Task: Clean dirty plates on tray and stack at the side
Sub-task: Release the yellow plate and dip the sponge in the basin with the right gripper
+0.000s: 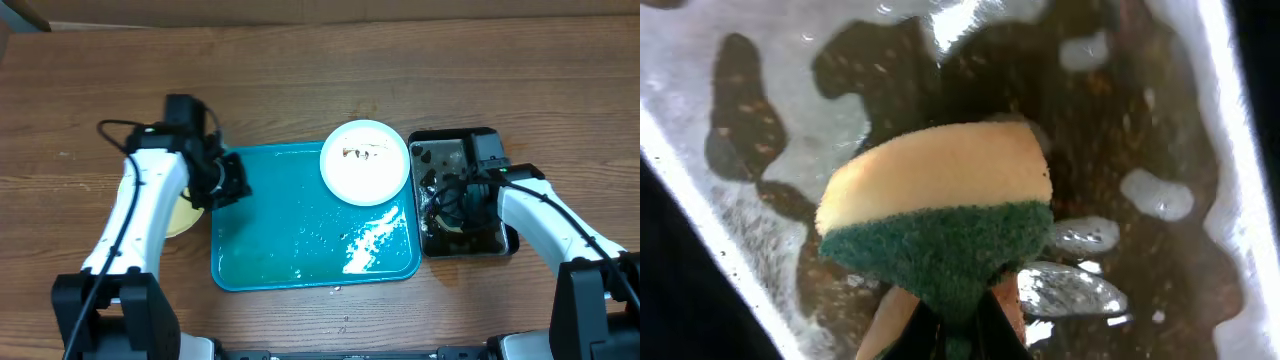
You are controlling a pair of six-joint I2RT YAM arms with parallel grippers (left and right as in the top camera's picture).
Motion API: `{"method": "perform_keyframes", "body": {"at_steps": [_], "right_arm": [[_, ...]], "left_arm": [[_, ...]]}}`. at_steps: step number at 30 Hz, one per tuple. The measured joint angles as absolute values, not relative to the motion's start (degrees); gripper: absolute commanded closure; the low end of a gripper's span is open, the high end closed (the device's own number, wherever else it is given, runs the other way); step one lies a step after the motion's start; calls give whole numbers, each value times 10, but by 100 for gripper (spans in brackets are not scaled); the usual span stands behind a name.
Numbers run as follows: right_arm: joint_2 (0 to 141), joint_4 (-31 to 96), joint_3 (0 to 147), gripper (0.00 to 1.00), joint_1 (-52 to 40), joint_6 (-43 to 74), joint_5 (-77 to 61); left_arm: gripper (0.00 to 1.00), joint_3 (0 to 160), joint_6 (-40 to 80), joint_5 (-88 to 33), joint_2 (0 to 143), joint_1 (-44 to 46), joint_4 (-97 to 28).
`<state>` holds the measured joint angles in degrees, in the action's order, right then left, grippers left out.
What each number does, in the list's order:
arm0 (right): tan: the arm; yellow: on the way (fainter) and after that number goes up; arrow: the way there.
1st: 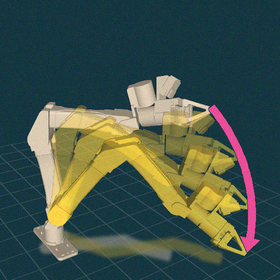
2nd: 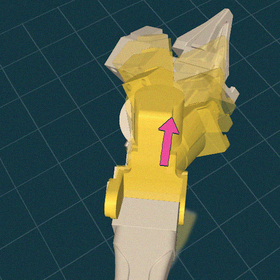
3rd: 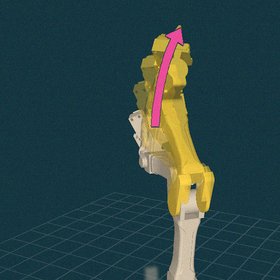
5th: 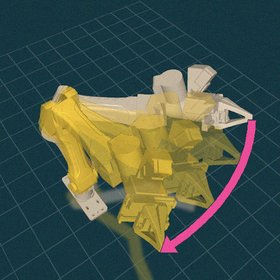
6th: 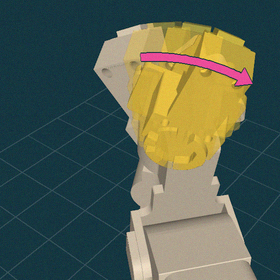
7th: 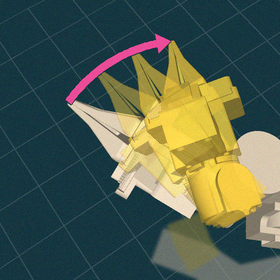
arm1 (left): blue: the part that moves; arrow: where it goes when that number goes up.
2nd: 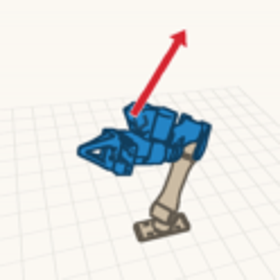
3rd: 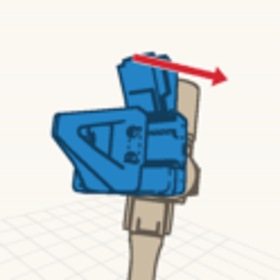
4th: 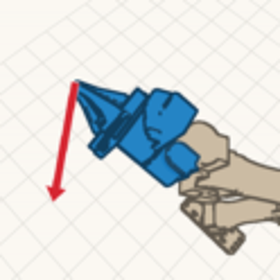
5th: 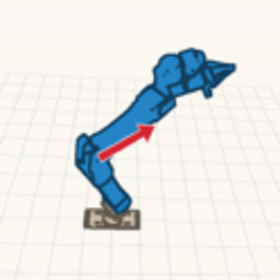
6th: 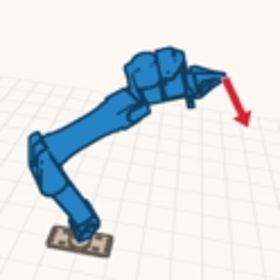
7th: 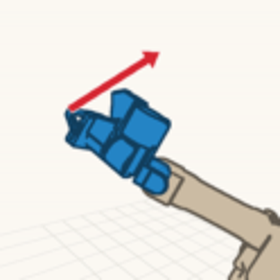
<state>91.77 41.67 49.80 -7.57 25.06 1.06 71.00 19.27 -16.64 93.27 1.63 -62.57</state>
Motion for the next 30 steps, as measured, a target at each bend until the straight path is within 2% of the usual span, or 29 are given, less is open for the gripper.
{"method": "perform_keyframes", "body": {"at_steps": [8, 16, 20, 22, 27, 30], "right_arm": [[923, 366, 454, 96, -74, 224, -132], [922, 377, 453, 96, -55, 329, -117], [927, 357, 447, 96, -44, 255, -176], [927, 377, 449, 96, -44, 251, -163], [917, 443, 459, 96, -52, 344, -66], [915, 408, 453, 96, -51, 307, -92]], "left_arm": [[69, 710, 193, -134, 933, 79, -625], [70, 710, 193, -124, 933, 82, -630], [70, 710, 193, -121, 933, 82, -628], [70, 710, 193, -121, 933, 82, -625], [70, 710, 193, -121, 933, 82, -626], [70, 710, 193, -121, 933, 82, -626]]}}
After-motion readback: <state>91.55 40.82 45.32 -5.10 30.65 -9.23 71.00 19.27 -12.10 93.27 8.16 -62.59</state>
